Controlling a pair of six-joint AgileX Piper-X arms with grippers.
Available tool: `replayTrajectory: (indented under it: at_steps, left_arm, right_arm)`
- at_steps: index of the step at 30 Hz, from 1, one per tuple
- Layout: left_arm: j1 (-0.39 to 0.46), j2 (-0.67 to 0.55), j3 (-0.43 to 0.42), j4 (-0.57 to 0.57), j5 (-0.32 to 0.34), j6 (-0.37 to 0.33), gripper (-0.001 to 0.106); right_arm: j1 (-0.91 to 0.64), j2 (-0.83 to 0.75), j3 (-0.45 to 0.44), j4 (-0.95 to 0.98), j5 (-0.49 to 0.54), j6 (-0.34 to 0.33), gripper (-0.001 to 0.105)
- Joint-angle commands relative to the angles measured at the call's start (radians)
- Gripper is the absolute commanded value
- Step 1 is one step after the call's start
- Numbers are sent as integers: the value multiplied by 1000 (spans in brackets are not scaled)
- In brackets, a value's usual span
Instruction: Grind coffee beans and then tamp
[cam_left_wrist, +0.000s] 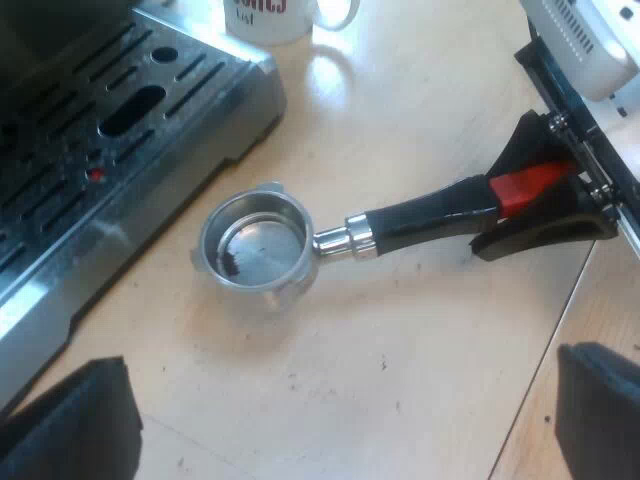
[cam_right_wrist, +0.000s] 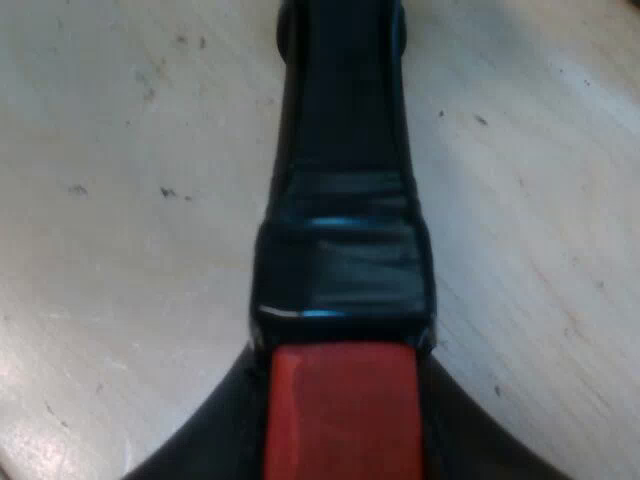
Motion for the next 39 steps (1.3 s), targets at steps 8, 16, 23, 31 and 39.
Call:
replayTrajectory:
  at_steps: [8, 16, 23, 31, 39]
  left_arm:
    - [-5, 0, 110, -5, -16, 1, 86]
    - [-5, 0, 114, -7, -16, 1, 86]
    - [-5, 0, 114, -7, -14, 1, 86]
    - [-5, 0, 114, -7, -14, 1, 86]
    - [-5, 0, 114, -7, -14, 1, 86]
  right_arm:
    - [-55, 162, 6, -196, -28, -3, 0]
    - [-80, 190, 6, -199, -49, -3, 0]
    - [-80, 190, 6, -84, -50, -3, 0]
    - [-80, 190, 6, -9, -90, -3, 16]
    - [-80, 190, -5, 193, -93, 4, 57]
